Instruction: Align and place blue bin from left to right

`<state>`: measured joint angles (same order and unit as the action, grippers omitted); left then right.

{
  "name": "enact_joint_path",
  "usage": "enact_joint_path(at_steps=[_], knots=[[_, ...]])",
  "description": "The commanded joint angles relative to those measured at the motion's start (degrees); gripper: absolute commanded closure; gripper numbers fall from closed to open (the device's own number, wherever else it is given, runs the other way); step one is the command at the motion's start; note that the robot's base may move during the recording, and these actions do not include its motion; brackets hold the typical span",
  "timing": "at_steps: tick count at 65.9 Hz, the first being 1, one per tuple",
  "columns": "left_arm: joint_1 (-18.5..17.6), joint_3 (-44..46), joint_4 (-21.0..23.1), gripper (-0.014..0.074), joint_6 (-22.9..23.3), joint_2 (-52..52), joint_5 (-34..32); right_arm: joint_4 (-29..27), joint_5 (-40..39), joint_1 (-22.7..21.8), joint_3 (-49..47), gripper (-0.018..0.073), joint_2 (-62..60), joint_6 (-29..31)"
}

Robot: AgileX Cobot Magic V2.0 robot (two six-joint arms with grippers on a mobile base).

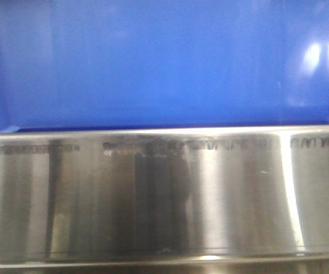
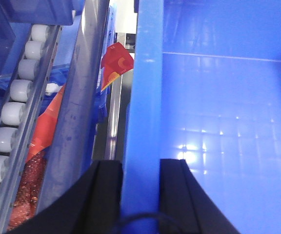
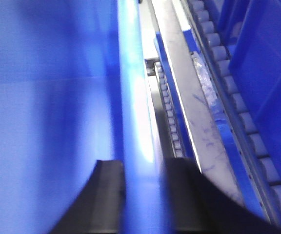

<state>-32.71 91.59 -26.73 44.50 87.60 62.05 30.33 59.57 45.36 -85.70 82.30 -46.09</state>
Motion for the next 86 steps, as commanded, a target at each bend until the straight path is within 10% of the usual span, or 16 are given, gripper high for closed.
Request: enact_joint_path(at_steps=[1,15,29,72,86], knots=[[-0.5,0.4,-0.4,0.0495,0.5,-0.5,-2.9,0.6,-3.4,0.3,-0.6,0.0191,-0.7,-0.2],[-0.5,0.7,-2.0,-0.0037,0.5,-0.9,1.6,0.6,-3.4,0.3,-0.6,0.0179,-0.7,-0.2],[-0.7,0.7,-3.3,0.0104,0.5,-1.1,4.5,0.6,-3.0,0.4,-1.0,0.0179,-0.9,-0.2],[-1.9,4.4,-2.9,0.0129,0.5,-8.5,4.5,0.6,-1.7,2.7,-1.8,0.0525,-7.8,3.5],[-1.9,6.4,-3.1,0.0527,0.5,-11.0,3.8,0.6,-2.5,5.3,-1.8,0.0643,-10.0,8.0]])
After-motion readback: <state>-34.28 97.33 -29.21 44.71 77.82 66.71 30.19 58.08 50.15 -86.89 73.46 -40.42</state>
